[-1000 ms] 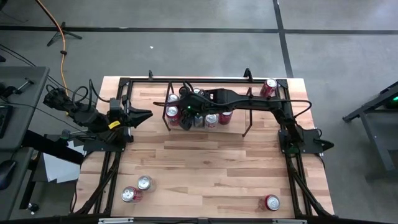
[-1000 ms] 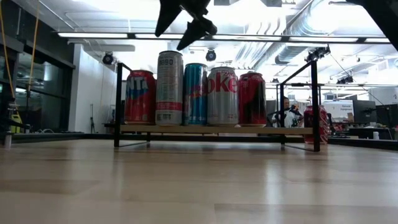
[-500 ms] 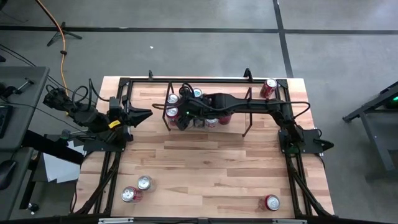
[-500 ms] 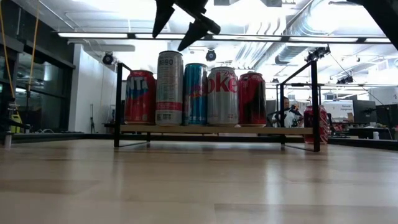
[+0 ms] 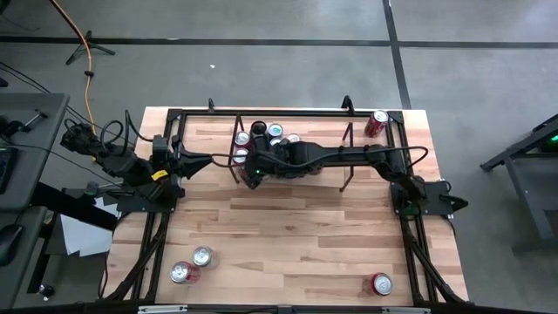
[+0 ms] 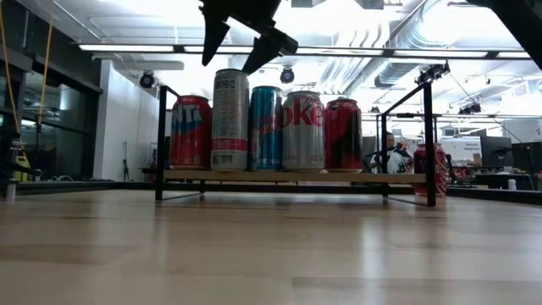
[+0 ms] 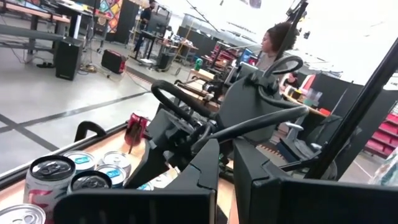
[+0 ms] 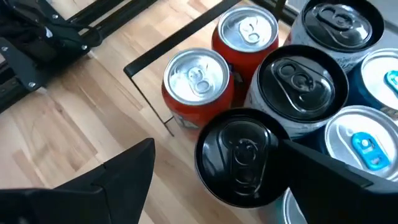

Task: Place canned beverage on shelf
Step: Put the white-pink soda can on the shelf aligned with the other white-pink soda cans

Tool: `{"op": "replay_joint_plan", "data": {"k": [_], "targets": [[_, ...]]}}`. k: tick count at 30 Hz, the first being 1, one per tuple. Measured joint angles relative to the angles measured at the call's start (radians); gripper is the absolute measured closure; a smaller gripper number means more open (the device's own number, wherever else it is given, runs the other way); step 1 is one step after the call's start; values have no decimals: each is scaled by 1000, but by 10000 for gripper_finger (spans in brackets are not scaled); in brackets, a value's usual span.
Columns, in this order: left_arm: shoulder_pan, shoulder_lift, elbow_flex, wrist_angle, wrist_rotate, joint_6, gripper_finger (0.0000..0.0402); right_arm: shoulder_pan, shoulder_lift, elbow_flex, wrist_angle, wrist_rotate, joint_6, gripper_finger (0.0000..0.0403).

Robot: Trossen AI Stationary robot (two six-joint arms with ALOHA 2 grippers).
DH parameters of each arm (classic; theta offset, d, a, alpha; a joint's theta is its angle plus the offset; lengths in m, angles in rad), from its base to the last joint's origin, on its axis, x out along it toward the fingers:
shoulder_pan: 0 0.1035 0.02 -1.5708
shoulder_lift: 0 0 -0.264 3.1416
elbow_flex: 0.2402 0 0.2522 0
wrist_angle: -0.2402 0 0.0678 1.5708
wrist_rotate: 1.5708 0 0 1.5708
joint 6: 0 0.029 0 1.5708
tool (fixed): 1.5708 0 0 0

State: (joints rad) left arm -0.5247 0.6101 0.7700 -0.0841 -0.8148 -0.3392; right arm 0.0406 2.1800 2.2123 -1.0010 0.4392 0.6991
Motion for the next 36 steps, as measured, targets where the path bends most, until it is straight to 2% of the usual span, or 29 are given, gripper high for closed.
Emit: {"op": "replay_joint_plan", "data": {"k": [6,10,19,29,36], "targets": [[0,5,0,0,0,-1,401,11,7,0,1,47,0,83],[0,5,0,0,1,0,401,12,7,0,-3,50,0,101],[1,5,0,-3,0,14,401,12,8,-1,-4,54,-1,187],[1,5,0,-2,-4,28,402,12,8,-1,1,50,-30,263],[1,5,0,-3,-7,29,402,0,0,-1,5,32,-109,326]]}}
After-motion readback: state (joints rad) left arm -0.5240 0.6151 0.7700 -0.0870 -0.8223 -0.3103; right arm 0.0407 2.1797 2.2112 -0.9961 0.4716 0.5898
